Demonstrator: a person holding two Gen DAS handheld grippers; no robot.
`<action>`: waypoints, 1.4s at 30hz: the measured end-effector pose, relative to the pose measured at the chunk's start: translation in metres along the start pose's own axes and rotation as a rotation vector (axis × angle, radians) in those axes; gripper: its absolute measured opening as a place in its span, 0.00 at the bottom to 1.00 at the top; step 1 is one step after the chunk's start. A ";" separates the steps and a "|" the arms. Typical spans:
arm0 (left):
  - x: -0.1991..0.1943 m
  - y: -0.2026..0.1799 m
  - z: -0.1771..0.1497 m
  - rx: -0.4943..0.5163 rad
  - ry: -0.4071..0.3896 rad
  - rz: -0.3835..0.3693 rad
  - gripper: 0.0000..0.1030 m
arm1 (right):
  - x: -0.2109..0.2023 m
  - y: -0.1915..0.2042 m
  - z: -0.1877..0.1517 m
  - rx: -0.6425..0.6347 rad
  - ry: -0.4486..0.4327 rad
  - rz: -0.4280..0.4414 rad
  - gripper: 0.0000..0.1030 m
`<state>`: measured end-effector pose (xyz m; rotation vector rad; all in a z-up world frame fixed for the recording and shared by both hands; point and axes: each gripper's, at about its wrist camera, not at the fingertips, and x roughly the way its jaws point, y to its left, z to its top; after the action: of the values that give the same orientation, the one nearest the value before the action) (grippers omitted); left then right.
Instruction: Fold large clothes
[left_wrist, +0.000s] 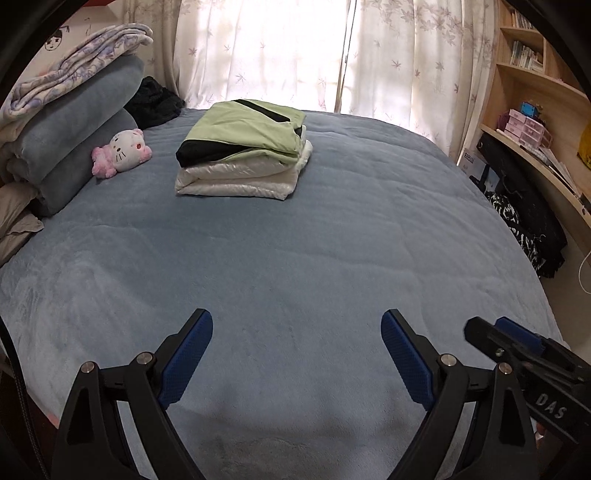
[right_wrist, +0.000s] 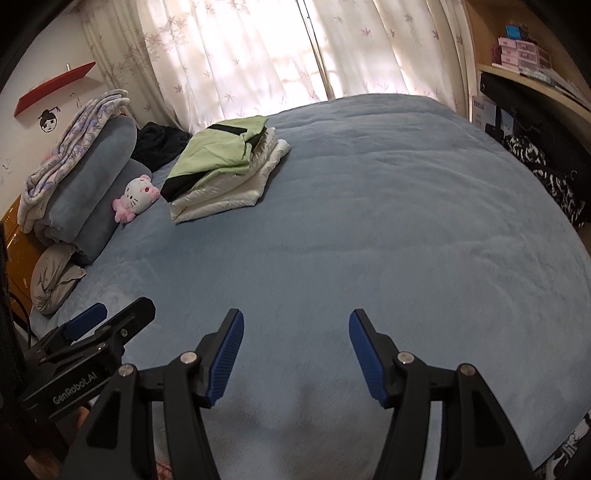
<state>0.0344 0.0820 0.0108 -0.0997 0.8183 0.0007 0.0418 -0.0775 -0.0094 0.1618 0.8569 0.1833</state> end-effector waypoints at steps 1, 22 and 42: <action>0.000 -0.002 -0.002 0.005 0.000 0.001 0.89 | 0.001 0.001 -0.002 -0.001 0.000 0.001 0.58; -0.009 -0.010 -0.010 0.022 -0.012 0.011 0.89 | -0.016 0.004 -0.013 -0.008 -0.039 -0.021 0.58; -0.018 -0.006 -0.016 0.026 -0.017 0.025 0.89 | -0.021 0.006 -0.019 -0.010 -0.051 -0.039 0.58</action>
<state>0.0104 0.0749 0.0139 -0.0645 0.8020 0.0139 0.0134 -0.0748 -0.0042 0.1395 0.8073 0.1465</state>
